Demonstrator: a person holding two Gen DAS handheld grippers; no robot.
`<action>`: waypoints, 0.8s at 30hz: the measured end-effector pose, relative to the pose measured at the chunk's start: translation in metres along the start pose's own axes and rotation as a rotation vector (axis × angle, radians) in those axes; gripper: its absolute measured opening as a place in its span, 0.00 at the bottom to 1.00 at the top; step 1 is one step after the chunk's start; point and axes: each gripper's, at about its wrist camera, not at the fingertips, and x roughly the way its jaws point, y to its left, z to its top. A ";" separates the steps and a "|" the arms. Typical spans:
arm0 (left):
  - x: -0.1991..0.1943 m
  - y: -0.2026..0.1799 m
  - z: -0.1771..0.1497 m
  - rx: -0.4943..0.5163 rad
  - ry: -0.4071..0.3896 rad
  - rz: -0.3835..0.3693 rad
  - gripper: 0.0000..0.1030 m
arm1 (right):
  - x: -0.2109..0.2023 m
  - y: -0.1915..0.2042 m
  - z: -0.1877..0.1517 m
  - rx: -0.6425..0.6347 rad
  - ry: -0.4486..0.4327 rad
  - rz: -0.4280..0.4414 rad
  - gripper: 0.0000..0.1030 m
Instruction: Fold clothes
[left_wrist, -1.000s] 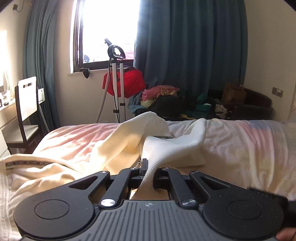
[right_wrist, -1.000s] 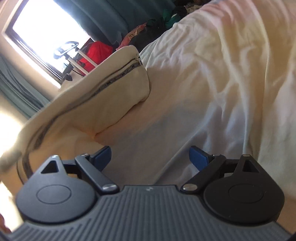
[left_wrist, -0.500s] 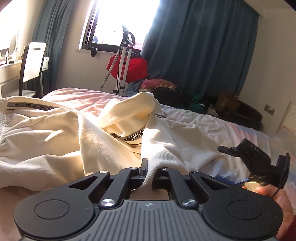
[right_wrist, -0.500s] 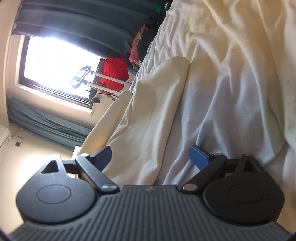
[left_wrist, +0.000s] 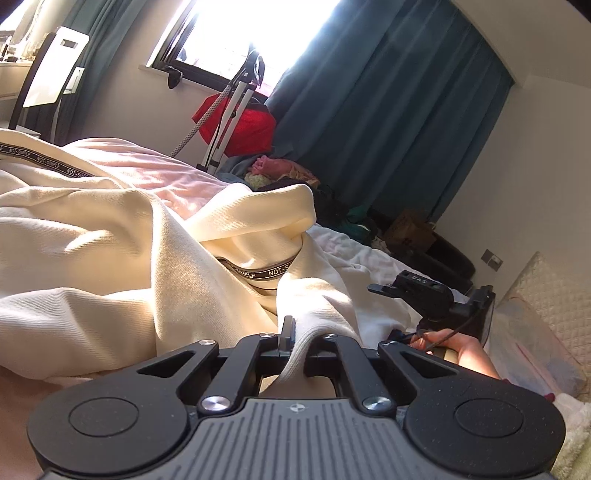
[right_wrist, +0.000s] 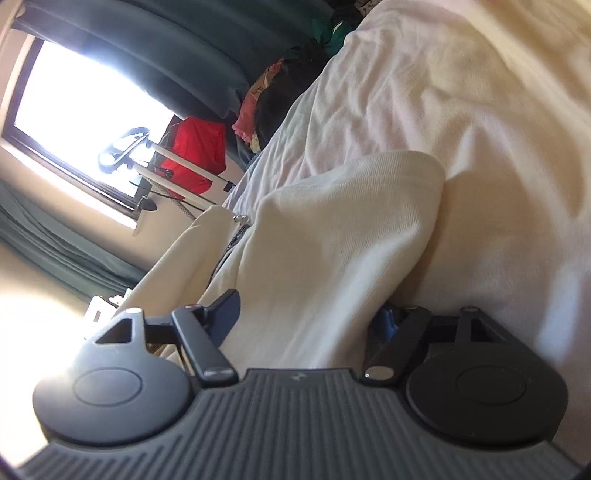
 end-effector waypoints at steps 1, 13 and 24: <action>0.001 0.000 0.000 0.003 0.002 -0.006 0.03 | 0.004 0.001 0.005 -0.005 -0.002 -0.037 0.45; 0.011 -0.037 -0.022 0.196 0.032 -0.119 0.04 | -0.104 -0.019 0.053 -0.032 -0.235 -0.081 0.07; 0.037 -0.081 -0.074 0.325 0.170 -0.159 0.12 | -0.235 -0.087 0.032 0.047 -0.357 -0.247 0.07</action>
